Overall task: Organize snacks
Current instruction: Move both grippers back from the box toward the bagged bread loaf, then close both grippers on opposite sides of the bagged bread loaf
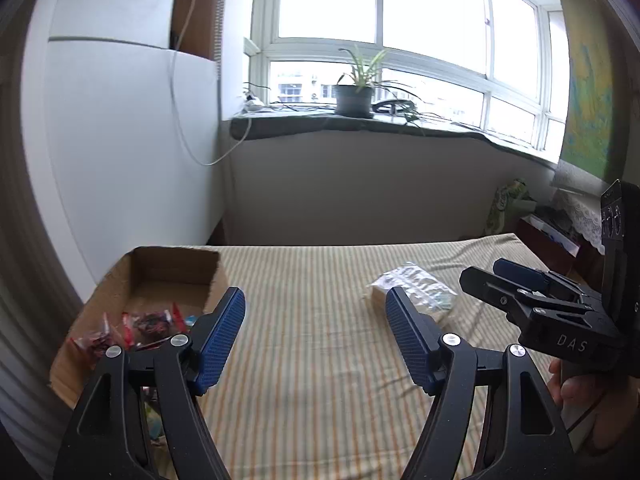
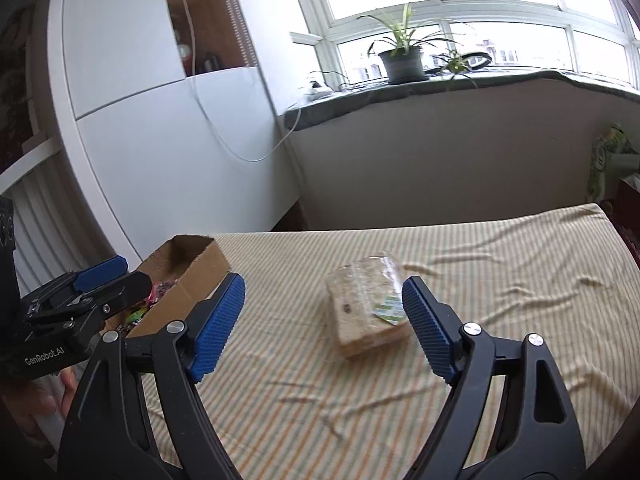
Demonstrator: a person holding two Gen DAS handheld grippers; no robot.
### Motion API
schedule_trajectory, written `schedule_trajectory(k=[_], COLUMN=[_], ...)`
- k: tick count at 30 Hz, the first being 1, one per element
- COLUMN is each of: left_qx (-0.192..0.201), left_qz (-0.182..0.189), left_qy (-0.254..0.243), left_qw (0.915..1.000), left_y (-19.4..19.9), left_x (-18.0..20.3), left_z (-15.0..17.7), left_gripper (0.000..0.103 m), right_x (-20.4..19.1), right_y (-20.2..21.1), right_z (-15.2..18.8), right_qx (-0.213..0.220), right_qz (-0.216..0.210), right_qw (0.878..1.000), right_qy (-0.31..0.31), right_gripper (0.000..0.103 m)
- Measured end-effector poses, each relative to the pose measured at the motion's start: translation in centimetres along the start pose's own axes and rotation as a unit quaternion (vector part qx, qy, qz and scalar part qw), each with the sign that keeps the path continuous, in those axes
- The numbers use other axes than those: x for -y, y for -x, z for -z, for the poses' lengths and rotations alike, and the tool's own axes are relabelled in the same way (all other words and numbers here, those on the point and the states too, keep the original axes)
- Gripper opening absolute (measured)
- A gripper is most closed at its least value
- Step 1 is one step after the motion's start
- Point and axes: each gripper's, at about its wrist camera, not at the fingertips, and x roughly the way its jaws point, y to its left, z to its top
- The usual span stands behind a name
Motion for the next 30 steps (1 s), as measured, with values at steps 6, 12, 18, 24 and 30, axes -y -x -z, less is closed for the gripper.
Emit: schedule_trajectory(k=[6, 12, 18, 24, 30], left_qx=[-0.008, -0.009, -0.019, -0.063, -0.144], left_qz=[0.023, 0.022, 0.032, 0.073, 0.098], left_qy=[-0.031, -0.038, -0.034, 0.015, 0.082], left_qw=[0.9992, 0.9990, 0.9987, 0.9952, 0.9812], left_y=[-0.5, -0.4, -1.8, -6.7, -14.8], left_x=[3.4, 4.1, 4.7, 4.0, 2.7], left_z=[-0.5, -0.8, -1.1, -1.6, -1.8], left_gripper=[0.073, 0.073, 0.073, 0.077, 0.080], right_x=[2.4, 2.6, 3.2, 4.6, 5.6], right_y=[1.6, 1.8, -0.3, -4.6, -8.8], right_z=[0.2, 0.3, -0.2, 0.0, 1.4], right_qx=[0.013, 0.010, -0.009, -0.063, -0.113], right_qz=[0.009, 0.007, 0.013, 0.016, 0.009], right_qw=[1.000, 1.000, 1.000, 0.998, 0.994], right_qy=[-0.018, -0.018, -0.014, -0.002, -0.002], right_gripper=[0.084, 0.084, 0.090, 0.092, 0.092])
